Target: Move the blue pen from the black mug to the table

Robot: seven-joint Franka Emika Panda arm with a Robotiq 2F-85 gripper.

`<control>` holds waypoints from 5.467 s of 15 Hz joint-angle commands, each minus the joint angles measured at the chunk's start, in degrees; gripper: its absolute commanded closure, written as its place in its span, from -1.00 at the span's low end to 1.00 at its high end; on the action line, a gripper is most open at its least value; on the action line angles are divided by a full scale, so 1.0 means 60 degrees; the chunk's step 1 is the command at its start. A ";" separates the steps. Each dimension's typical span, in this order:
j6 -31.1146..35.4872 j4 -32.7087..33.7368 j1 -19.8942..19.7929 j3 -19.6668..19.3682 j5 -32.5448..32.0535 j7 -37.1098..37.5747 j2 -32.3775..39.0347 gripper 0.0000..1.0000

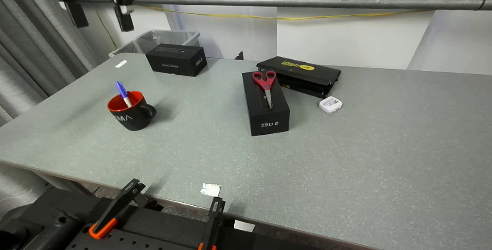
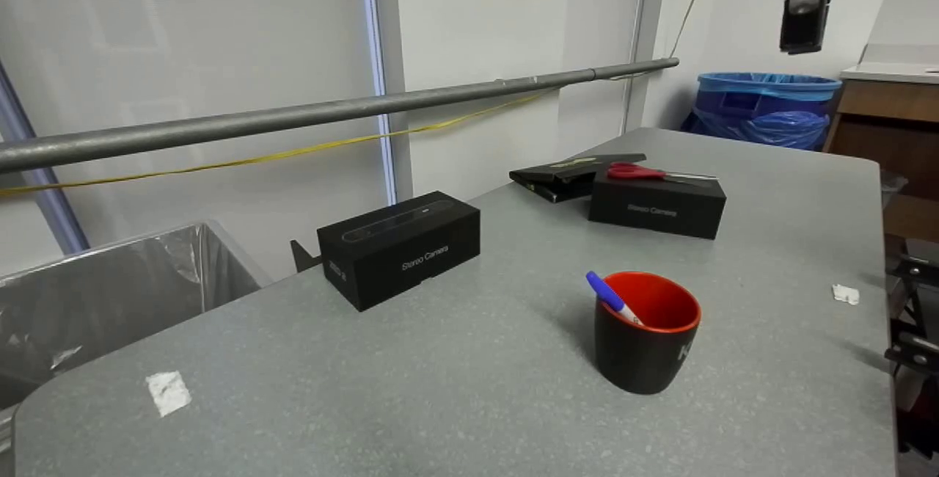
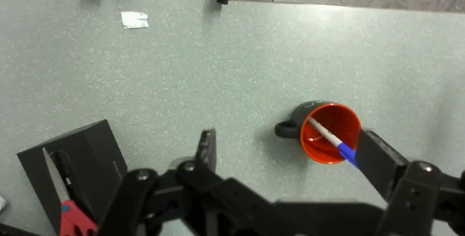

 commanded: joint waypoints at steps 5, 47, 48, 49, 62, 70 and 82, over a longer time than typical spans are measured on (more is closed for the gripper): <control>0.0020 0.1386 0.0652 0.0656 -0.1415 -0.1461 0.2849 -1.00; 0.4909 0.2076 0.1416 0.1189 -0.1905 -0.2999 0.6105 -1.00; 0.4948 0.2100 0.1425 0.1210 -0.1902 -0.3043 0.6157 -1.00; 0.4979 0.2125 0.1447 0.1213 -0.1937 -0.3057 0.6214 -1.00; 0.5151 0.2105 0.1414 0.1317 -0.1873 -0.3367 0.6302 0.62; 0.4971 0.1882 0.1423 0.1347 -0.1816 -0.3295 0.5793 0.93; 0.3470 0.1115 0.0969 0.0748 -0.2143 -0.2194 0.2381 0.93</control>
